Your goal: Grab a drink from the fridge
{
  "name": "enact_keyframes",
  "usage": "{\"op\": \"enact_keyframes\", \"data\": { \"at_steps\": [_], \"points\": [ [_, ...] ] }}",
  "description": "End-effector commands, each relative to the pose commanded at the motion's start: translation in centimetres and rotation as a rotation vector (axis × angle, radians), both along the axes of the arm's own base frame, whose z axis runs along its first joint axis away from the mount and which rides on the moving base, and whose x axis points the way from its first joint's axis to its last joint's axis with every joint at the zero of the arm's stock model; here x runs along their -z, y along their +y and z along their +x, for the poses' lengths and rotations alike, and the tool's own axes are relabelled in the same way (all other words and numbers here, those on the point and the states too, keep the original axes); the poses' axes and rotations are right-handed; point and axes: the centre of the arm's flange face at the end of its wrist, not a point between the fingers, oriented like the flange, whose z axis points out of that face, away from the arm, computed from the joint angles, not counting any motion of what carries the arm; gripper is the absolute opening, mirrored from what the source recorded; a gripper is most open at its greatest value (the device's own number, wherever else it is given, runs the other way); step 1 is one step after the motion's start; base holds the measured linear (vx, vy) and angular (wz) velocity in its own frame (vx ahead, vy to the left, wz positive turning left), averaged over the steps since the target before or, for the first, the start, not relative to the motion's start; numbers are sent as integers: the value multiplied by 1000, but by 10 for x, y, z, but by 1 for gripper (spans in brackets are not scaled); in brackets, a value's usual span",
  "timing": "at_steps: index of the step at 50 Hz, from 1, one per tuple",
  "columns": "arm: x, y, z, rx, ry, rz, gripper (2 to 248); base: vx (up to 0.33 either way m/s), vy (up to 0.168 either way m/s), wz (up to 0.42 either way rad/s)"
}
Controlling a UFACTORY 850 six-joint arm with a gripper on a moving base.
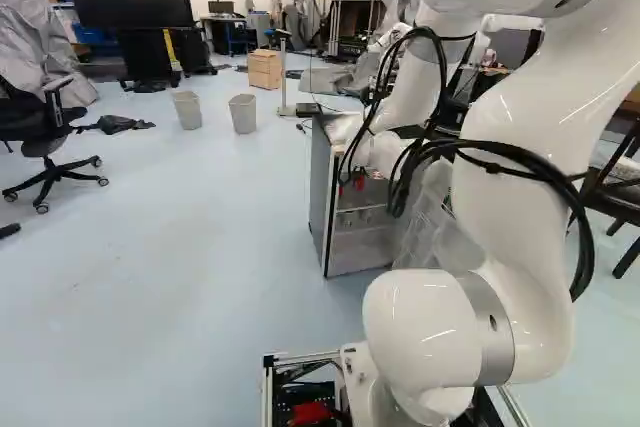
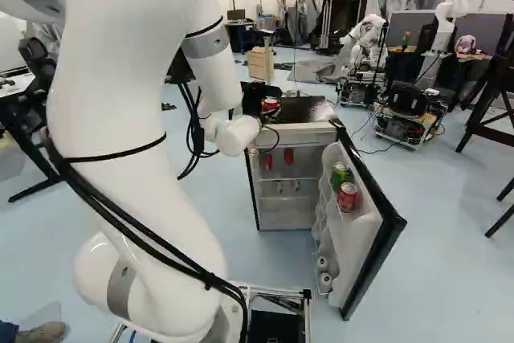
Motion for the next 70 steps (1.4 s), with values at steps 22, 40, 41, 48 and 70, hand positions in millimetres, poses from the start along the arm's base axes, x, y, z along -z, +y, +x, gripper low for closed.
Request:
{"op": "enact_keyframes", "data": {
  "at_steps": [22,40,41,48,70],
  "points": [
    [14,-1,17,-3,19,3,96,0,0,0],
    [14,-1,25,-5,1,-1,96,0,0,0],
    [14,-1,26,-5,1,-1,96,0,0,0],
    [16,-1,29,-5,2,-1,96,0,0,0],
    [22,-1,32,-6,12,0,96,0,0,0]
  ]
}}
